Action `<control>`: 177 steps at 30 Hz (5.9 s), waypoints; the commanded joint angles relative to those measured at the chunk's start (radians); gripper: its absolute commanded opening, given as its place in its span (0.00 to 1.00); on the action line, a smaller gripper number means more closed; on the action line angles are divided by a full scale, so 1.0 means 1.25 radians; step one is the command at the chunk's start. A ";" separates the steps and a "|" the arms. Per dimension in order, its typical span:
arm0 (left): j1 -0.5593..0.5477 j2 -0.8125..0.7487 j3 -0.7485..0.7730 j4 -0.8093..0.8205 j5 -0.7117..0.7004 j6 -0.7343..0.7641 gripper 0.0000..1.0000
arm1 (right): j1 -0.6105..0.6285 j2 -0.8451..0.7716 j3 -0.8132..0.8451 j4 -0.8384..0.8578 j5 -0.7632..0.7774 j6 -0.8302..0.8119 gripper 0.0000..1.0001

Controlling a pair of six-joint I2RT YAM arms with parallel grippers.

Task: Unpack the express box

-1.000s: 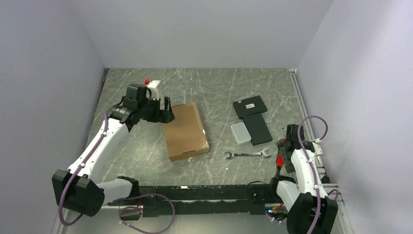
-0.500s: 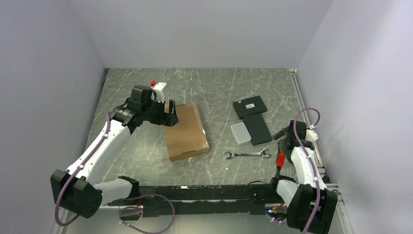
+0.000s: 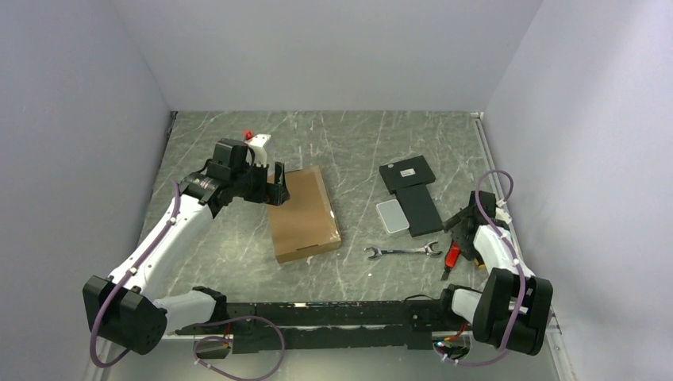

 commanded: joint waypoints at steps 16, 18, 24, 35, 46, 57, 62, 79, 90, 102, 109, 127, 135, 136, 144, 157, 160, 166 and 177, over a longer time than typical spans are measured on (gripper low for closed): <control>0.000 -0.001 0.015 0.011 0.022 0.026 0.91 | -0.003 -0.023 -0.021 -0.028 -0.026 0.078 0.45; 0.000 0.000 0.015 0.011 0.021 0.026 0.91 | -0.003 -0.011 -0.011 -0.038 -0.024 0.072 0.51; 0.003 -0.001 0.015 0.011 0.023 0.026 0.91 | -0.003 0.024 0.005 -0.048 -0.023 0.061 0.70; 0.005 0.008 0.017 0.008 0.026 0.027 0.91 | -0.003 0.146 0.040 -0.072 -0.025 0.078 0.42; -0.002 0.025 0.020 0.007 0.036 0.026 0.90 | -0.003 0.077 0.058 -0.123 0.004 0.075 0.30; 0.056 0.038 0.009 0.039 0.118 0.005 0.89 | -0.002 -0.123 0.081 -0.135 -0.056 -0.021 0.00; 0.136 0.048 -0.006 0.069 0.196 -0.022 0.88 | 0.011 -0.153 0.101 -0.061 -0.275 -0.126 0.00; 0.232 0.059 -0.148 0.527 0.739 -0.275 0.86 | 0.632 0.046 0.250 0.494 -0.450 -0.176 0.00; 0.146 -0.056 -0.302 0.918 0.710 -0.606 0.99 | 0.769 0.118 0.291 0.656 -0.467 -0.076 0.00; -0.002 -0.013 -0.355 1.093 0.662 -0.645 0.99 | 0.773 0.044 0.252 0.726 -0.474 -0.018 0.00; -0.039 -0.043 -0.364 1.074 0.636 -0.597 0.97 | 0.773 0.008 0.212 0.805 -0.483 0.051 0.00; -0.057 0.011 -0.351 1.235 0.657 -0.681 0.78 | 0.790 0.028 0.238 0.887 -0.546 0.116 0.00; -0.061 -0.013 -0.345 1.203 0.631 -0.645 0.63 | 0.808 0.062 0.283 0.866 -0.545 0.105 0.00; -0.062 -0.021 -0.336 1.181 0.631 -0.628 0.59 | 0.811 0.067 0.289 0.868 -0.544 0.105 0.00; -0.061 -0.133 -0.242 0.721 0.533 -0.332 0.26 | 0.832 0.066 0.307 0.835 -0.518 0.091 0.00; -0.062 -0.171 -0.024 0.197 0.262 0.033 0.00 | 0.854 0.081 0.385 0.632 -0.413 0.053 0.65; -0.061 -0.169 0.007 0.139 0.200 0.083 0.00 | 0.854 0.088 0.410 0.566 -0.382 0.062 0.78; -0.061 -0.168 0.010 0.073 0.052 0.150 0.00 | 0.854 0.091 0.466 0.404 -0.273 0.062 0.99; -0.062 -0.161 -0.038 0.062 -0.061 0.167 0.00 | 0.811 0.159 0.548 0.264 -0.205 0.180 1.00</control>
